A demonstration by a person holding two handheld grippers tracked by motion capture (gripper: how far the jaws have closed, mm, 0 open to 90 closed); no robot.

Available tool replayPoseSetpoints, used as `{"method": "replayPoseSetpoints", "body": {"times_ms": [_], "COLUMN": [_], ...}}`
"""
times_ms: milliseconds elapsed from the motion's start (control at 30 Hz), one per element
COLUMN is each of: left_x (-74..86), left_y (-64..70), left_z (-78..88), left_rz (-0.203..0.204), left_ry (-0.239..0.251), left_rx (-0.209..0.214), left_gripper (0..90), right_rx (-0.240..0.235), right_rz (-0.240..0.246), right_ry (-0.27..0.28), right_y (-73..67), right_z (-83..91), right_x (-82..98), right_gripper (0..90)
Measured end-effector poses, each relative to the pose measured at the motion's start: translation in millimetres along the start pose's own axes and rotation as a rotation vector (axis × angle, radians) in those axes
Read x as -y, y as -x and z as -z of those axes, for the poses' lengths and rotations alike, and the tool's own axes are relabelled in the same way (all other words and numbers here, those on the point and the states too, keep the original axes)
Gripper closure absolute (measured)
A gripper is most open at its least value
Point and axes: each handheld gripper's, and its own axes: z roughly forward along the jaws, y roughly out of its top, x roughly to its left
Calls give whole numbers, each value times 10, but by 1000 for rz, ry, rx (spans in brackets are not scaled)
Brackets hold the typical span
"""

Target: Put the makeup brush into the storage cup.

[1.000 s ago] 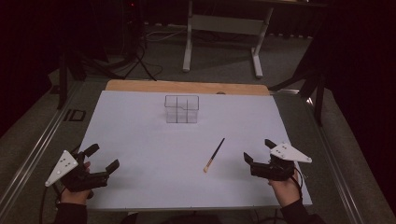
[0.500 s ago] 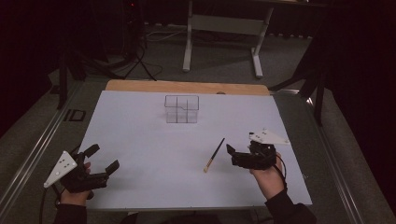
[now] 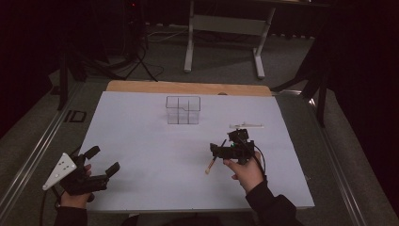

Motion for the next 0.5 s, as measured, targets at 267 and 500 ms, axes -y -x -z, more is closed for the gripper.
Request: {"method": "replayPoseSetpoints", "body": {"times_ms": [267,500], "left_x": [2,-3], "left_y": [8,11], "left_z": [-6,-2], "left_rz": [-3,-3], "left_ry": [-2,0], "left_rx": [3,-1], "left_gripper": [9,9], "right_rx": [44,118], "right_rz": [-45,-133], "right_ry": [-79,-88], "right_y": [-74,-175], "right_z": [-277,-416], "right_x": [18,63], "right_gripper": [131,135]}}
